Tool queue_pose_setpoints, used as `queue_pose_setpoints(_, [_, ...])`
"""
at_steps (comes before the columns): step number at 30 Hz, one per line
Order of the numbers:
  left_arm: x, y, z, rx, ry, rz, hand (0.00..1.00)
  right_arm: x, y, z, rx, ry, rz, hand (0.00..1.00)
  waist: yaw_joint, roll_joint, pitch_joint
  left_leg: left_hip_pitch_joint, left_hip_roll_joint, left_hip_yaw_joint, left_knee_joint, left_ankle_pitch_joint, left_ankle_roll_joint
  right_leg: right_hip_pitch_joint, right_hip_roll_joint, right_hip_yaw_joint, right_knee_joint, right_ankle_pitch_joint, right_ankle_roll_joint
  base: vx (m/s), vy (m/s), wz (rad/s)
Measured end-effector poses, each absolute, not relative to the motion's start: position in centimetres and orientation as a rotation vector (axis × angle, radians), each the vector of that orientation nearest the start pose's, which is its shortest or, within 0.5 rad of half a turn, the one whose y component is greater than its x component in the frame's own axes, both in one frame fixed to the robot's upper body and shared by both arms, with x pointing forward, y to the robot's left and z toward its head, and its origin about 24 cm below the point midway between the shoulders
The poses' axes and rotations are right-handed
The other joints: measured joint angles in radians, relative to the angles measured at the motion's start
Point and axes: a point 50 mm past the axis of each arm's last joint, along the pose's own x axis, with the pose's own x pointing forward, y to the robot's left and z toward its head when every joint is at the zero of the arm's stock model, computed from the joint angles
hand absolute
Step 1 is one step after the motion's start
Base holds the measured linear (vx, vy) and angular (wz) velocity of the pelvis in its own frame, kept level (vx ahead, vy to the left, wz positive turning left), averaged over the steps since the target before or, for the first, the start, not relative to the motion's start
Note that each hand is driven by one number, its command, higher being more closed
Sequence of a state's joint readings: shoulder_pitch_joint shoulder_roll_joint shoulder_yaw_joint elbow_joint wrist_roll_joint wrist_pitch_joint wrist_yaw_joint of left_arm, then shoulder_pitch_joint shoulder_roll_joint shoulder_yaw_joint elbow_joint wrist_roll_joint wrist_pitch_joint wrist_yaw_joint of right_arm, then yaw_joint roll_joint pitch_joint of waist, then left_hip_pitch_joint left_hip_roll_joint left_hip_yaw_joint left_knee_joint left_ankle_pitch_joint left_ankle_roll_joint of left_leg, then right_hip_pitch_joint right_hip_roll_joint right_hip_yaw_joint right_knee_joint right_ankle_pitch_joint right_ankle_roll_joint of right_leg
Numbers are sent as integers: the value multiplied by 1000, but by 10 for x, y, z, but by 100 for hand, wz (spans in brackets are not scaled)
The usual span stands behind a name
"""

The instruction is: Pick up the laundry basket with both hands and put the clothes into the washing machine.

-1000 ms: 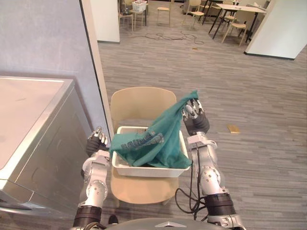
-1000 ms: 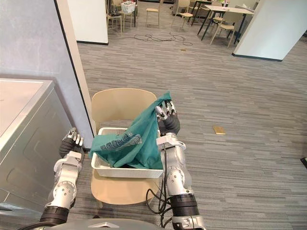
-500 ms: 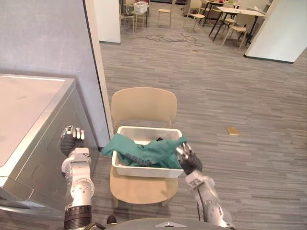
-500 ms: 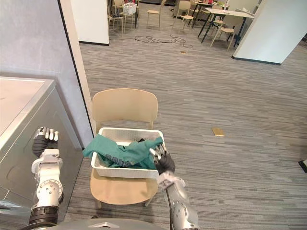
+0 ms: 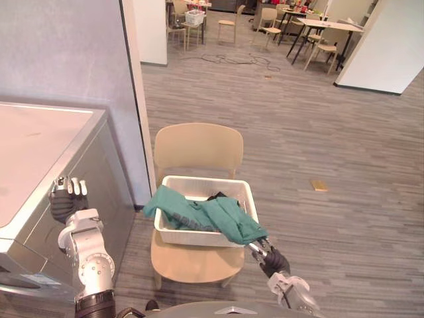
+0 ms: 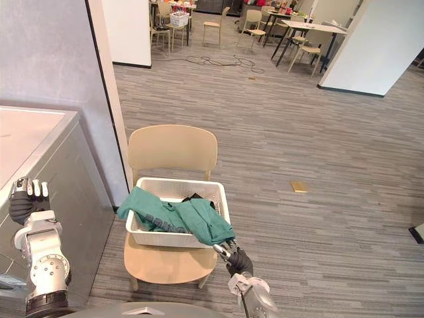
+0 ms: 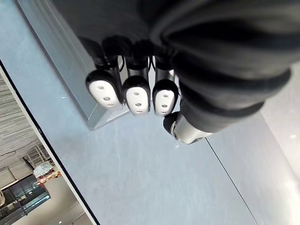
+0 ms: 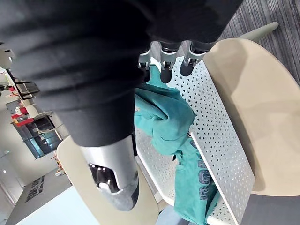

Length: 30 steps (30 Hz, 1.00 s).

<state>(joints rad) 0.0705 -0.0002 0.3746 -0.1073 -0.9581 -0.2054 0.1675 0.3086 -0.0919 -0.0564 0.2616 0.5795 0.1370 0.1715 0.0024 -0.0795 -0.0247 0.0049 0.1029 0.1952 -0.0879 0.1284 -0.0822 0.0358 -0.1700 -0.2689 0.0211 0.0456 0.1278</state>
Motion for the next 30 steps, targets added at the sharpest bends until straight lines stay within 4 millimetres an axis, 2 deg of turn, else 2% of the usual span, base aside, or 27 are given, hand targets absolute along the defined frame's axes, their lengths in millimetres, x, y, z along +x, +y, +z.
queue_pose_setpoints(4, [205, 262, 50, -906, -307, 600, 100, 149, -189, -79, 553, 580, -109, 0, 5, -5, 4, -2, 0, -2, 0, 0, 0, 0, 0, -4, 0, 0, 0, 0, 0, 0])
queue_pose_setpoints(5, [200, 261, 44, -899, -281, 602, 0, 151, -189, -78, 547, 575, -108, 0, 6, -8, 7, -3, -1, -3, 0, 0, 0, 0, -1, -8, 0, 0, 0, 0, 0, 0])
queue_pose_setpoints(8, [193, 255, 34, -838, -206, 579, 0, 156, -193, -73, 523, 548, -116, 0, 16, -13, 16, -6, -1, -6, 0, 0, 0, -1, -2, -13, 1, 0, -1, 0, 2, 1])
queue_pose_setpoints(13, [169, 248, 12, -615, -36, 561, 0, 180, -207, -42, 445, 373, -144, 0, 45, -32, 58, -39, -3, -23, 0, 3, 5, -25, -3, -24, 7, -2, 2, -20, 10, 9])
queue_pose_setpoints(15, [162, 248, 4, -559, 18, 563, 0, 191, -210, -32, 405, 313, -155, 0, 58, -45, 89, -51, -3, -30, 0, 7, 6, -32, -4, -31, 11, -2, 2, -16, 4, 16])
queue_pose_setpoints(16, [158, 249, -7, -520, 78, 581, 0, 201, -212, -24, 393, 272, -165, 0, 64, -57, 111, -68, -5, -43, 1, 18, 5, -37, -5, -48, 21, -2, 1, -7, 3, 27])
queue_pose_setpoints(19, [151, 251, -24, -433, 182, 606, 0, 215, -212, -12, 311, 209, -173, 0, 82, -68, 171, -98, -8, -74, 1, 28, 10, -46, -7, -79, 27, 2, -5, -27, 7, 31])
queue_pose_setpoints(22, [145, 255, -34, -368, 249, 639, 0, 230, -210, 0, 274, 159, -179, 0, 110, -78, 219, -140, -9, -108, 7, 38, 10, -73, -7, -108, 38, -3, -8, -9, -7, 31])
queue_pose_setpoints(24, [141, 257, -40, -352, 280, 651, 0, 242, -205, 11, 259, 110, -169, 0, 113, -80, 259, -164, -12, -139, 7, 50, 9, -75, -6, -142, 42, -4, -5, 16, -29, 41])
queue_pose_setpoints(26, [142, 256, -41, -347, 292, 647, 0, 257, -196, 23, 214, 73, -133, 0, 135, -85, 307, -174, -13, -160, 8, 52, 8, -77, -7, -163, 52, -10, -5, 2, -33, 30])
queue_pose_setpoints(30, [149, 253, -40, -305, 304, 603, 0, 283, -184, 42, 112, 18, -81, 0, 158, -92, 363, -233, -17, -206, 27, 61, 9, -109, -13, -212, 89, -31, -8, 11, -48, 35])
